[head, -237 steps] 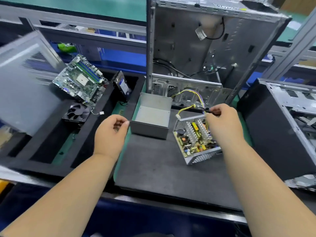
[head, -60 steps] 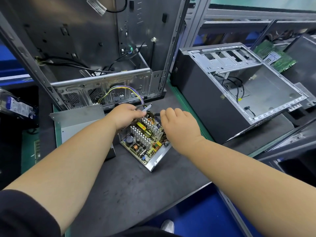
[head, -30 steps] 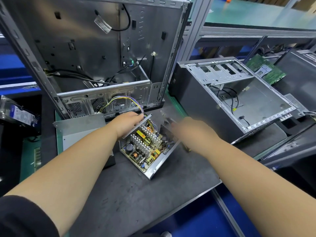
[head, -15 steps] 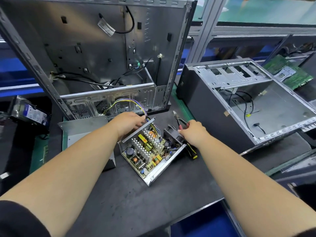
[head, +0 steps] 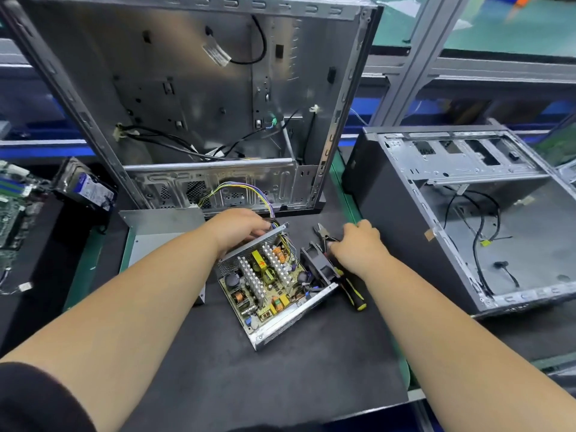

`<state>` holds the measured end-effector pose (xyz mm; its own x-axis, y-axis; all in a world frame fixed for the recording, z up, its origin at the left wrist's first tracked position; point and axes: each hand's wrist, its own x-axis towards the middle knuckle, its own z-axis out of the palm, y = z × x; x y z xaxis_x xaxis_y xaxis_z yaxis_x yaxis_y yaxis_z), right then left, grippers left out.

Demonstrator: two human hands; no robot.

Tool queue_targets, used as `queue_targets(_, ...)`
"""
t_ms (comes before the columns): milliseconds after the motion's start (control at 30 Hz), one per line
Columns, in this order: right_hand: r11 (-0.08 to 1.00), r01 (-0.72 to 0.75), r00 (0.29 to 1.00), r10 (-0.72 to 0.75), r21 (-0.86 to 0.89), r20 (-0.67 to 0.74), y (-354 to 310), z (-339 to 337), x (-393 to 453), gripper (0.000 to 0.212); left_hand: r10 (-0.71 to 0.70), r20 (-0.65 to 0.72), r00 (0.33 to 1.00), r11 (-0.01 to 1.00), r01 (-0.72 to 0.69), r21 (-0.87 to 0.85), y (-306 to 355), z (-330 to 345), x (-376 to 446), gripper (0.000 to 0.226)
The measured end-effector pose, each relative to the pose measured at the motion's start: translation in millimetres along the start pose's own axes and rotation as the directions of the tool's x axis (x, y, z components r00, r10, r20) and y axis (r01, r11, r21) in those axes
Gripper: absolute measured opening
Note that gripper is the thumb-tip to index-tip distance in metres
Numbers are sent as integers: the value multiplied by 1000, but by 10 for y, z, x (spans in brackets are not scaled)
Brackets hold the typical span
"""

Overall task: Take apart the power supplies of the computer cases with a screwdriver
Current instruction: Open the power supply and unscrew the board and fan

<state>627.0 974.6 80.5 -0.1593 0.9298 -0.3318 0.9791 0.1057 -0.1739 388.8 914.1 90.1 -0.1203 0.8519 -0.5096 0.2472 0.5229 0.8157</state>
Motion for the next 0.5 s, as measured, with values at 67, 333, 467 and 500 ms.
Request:
queue_targets(67,966,102,994,-91,240,-56,-117,-64,27,44,-12,-15,1000,999,11,-37,16,14,-5,9)
queue_targets(333,677,51,932,-296,734,208,-561,-134,144,11,-37,-54,998,984,46,173,53,-20,29,43)
queue_targets(467,670,68,899,-362,739,245,-584,-178,222,36,-75,-50,996,955,86,284,85,-39,73,34)
queue_targets(500,687,91,902,-365,721,233,-578,-175,239,34,-87,-52,995,949,99,300,91,-36,85,33)
